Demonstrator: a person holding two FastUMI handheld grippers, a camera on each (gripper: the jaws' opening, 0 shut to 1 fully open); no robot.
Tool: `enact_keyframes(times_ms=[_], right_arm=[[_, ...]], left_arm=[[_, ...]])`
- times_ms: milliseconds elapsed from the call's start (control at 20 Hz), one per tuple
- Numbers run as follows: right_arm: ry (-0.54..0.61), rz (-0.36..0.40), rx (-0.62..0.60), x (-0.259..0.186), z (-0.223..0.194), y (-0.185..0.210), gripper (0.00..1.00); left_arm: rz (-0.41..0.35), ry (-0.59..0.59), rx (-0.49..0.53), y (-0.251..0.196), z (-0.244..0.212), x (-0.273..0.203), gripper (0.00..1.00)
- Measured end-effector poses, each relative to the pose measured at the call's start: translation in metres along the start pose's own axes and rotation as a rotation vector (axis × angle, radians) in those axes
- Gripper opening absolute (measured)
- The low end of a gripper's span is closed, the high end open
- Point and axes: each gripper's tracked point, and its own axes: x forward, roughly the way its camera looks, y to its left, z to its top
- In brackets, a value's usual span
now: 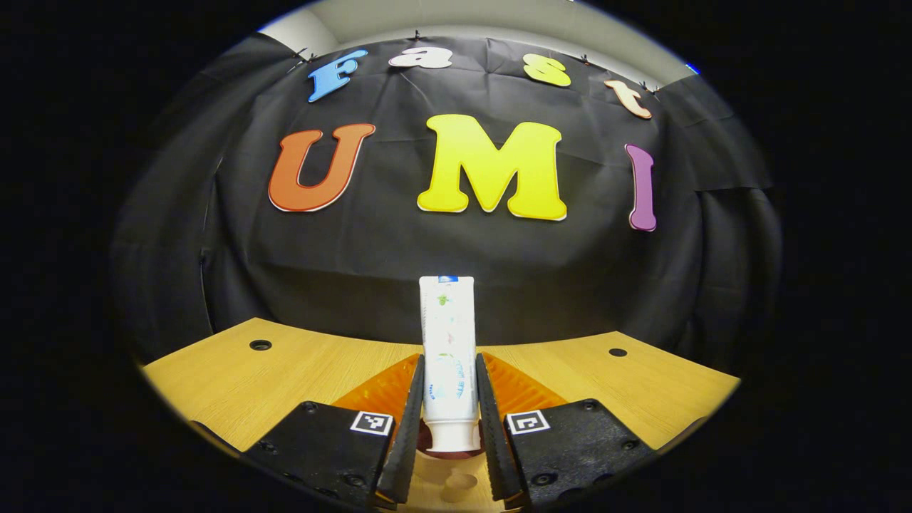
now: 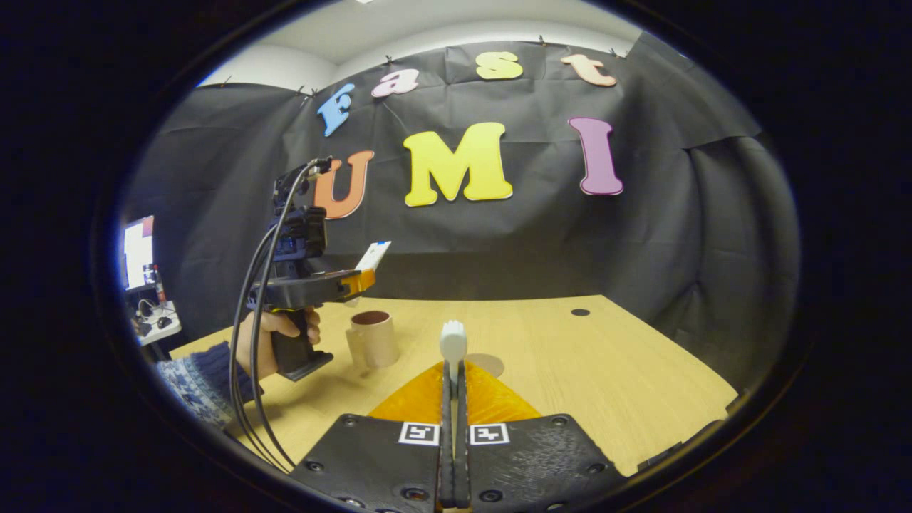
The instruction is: Put the toothbrush and toothpaste on the desktop into the cup, then pick up the cup and place it on the coaster on the desktop.
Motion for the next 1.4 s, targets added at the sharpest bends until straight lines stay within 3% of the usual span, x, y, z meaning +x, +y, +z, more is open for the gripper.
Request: enact_keyframes(times_ms=[550, 700, 750, 850, 1000, 1250, 1400], right_arm=[[0.013, 0.001, -0.007, 0.0, -0.003, -0.002, 0.01], [0.003, 0.008, -0.013, 0.0, 0.0, -0.001, 0.01], [0.0, 0.012, -0.017, 0.001, 0.001, 0.0, 0.01], [-0.011, 0.018, -0.02, 0.002, 0.003, -0.001, 0.01], [-0.024, 0.012, -0.033, 0.019, 0.017, 0.002, 0.01], [-0.053, 0.018, -0.091, 0.047, 0.048, 0.03, 0.01], [-0.056, 0.044, -0.099, 0.062, 0.063, 0.054, 0.01]], left_arm=[[0.002, -0.009, 0.031, 0.0, 0.01, -0.013, 0.46], [0.012, -0.015, 0.024, 0.005, 0.013, -0.026, 0.59], [0.019, -0.023, 0.022, 0.007, 0.014, -0.032, 0.81], [0.034, -0.035, 0.018, 0.013, 0.011, -0.044, 0.82], [0.017, -0.014, 0.039, 0.011, -0.007, -0.066, 0.94], [-0.021, -0.005, 0.059, -0.003, -0.032, -0.115, 0.97], [0.004, 0.003, 0.045, 0.002, -0.039, -0.139, 0.97]])
